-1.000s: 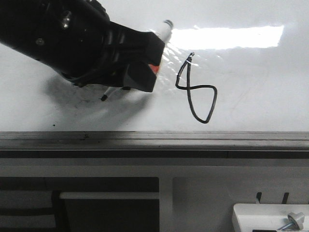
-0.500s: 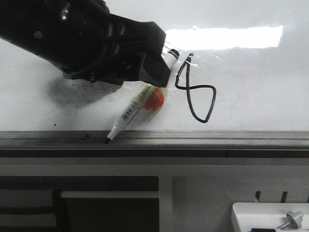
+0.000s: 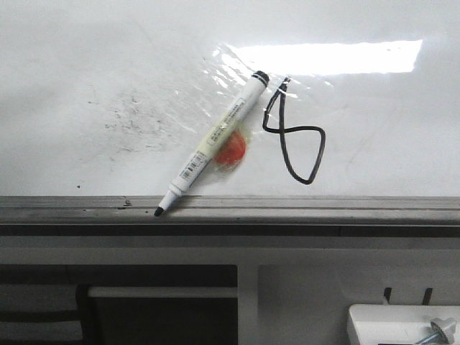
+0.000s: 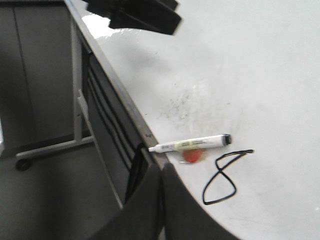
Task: Write number 8 on whiteboard
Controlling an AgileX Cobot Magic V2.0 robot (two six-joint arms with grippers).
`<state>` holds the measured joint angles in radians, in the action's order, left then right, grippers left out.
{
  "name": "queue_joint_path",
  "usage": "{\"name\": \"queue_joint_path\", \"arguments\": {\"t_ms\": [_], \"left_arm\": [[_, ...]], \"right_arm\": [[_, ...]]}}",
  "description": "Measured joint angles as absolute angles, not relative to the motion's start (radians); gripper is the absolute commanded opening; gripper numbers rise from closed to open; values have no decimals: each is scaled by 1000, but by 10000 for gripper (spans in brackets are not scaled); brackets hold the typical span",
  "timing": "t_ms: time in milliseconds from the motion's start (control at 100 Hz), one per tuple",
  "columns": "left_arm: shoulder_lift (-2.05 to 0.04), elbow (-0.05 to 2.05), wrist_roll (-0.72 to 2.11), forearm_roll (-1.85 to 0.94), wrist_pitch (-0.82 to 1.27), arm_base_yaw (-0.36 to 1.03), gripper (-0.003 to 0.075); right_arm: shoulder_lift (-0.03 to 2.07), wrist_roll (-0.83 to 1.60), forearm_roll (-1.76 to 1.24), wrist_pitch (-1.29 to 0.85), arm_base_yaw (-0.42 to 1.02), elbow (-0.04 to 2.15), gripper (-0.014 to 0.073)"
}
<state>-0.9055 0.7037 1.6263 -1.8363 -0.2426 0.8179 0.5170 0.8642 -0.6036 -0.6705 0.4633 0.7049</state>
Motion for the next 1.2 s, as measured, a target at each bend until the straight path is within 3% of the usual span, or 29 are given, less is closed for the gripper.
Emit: {"name": "queue_joint_path", "arguments": {"t_ms": [140,470,1070,1200], "left_arm": [[-676,553,1636,-1839,-250,824,-20],[-349,305,1641,-1839,-128,825,-20],[-328,272,1641,-1839,-108,825,-20],[-307,241,1597,-1685,-96,786,-20]], "right_arm": [[337,771,-445,-603,463,593,-53],[90,747,-406,-604,463,440,-53],[83,744,-414,-606,463,440,-53],[83,744,-414,-606,463,440,-53]]}}
